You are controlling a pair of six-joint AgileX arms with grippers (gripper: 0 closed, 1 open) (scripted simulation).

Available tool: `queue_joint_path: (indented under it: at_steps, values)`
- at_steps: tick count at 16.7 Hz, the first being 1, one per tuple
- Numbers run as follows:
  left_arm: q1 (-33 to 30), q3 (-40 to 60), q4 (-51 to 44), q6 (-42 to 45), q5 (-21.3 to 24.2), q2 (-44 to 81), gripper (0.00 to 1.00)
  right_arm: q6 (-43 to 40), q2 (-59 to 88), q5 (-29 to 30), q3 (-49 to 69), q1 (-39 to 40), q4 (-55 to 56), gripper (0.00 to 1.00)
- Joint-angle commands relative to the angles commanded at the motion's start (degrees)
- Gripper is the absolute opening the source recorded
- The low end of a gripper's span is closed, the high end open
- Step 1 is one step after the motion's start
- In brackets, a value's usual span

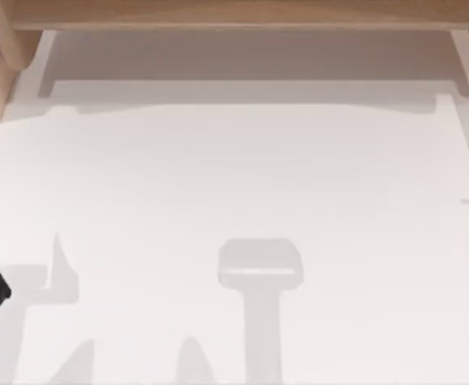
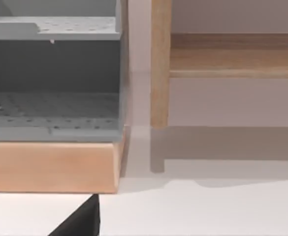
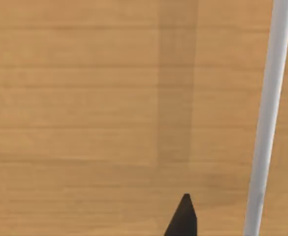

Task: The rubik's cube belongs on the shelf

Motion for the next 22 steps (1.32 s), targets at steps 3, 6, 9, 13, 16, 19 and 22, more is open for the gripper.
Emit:
queue_joint_path:
  at_steps: [3, 6, 9, 13, 16, 19, 22]
  values:
    - [0.0, 0.0, 0.0, 0.0, 0.0, 0.0, 1.0, 0.0, 0.0, 0.0, 0.0, 0.0, 0.0, 0.98]
    - [0.0, 0.0, 0.0, 0.0, 0.0, 0.0, 1.0, 0.0, 0.0, 0.0, 0.0, 0.0, 0.0, 1.0]
    - [0.0, 0.0, 0.0, 0.0, 0.0, 0.0, 1.0, 0.0, 0.0, 0.0, 0.0, 0.0, 0.0, 1.0]
    - [0.0, 0.0, 0.0, 0.0, 0.0, 0.0, 1.0, -0.02, -0.06, -0.11, -0.08, -0.07, 0.15, 1.0]
    - [0.0, 0.0, 0.0, 0.0, 0.0, 0.0, 1.0, 0.01, -0.68, -1.91, -2.34, -1.82, 1.74, 1.0]
    - [0.0, 0.0, 0.0, 0.0, 0.0, 0.0, 1.0, 0.03, -1.04, -2.79, -3.47, -2.7, 2.53, 1.0]
    - [0.0, 0.0, 0.0, 0.0, 0.0, 0.0, 1.0, 0.03, -0.79, -2.68, -3.28, -2.44, 2.41, 1.0]
